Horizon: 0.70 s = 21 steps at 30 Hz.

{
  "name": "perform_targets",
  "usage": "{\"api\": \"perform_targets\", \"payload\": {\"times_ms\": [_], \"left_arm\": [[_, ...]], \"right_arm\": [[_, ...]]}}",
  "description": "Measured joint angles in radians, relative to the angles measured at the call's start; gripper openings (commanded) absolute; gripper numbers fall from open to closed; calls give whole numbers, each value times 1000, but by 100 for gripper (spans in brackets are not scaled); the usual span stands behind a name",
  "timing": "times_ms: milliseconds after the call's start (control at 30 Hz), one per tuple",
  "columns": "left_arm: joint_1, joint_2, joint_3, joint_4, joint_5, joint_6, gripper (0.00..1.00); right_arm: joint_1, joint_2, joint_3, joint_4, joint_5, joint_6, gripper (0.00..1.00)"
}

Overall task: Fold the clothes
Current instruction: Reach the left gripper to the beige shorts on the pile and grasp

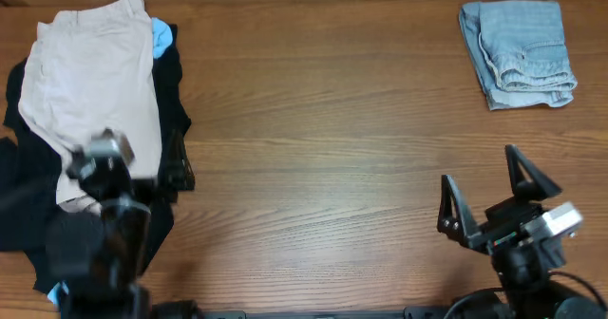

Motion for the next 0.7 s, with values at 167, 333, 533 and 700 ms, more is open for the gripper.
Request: {"api": "perform_targets", "payload": {"times_ms": [167, 333, 533, 700], "left_arm": [[0, 285, 354, -290, -2, 31, 100], [0, 516, 653, -536, -6, 103, 100], [0, 741, 912, -764, -11, 157, 100], [0, 859, 933, -792, -36, 172, 100]], "right_arm": [[0, 195, 192, -192, 0, 0, 100], [0, 441, 410, -463, 18, -30, 100], [0, 762, 717, -827, 69, -45, 100], [0, 980, 861, -908, 79, -48, 100]]}}
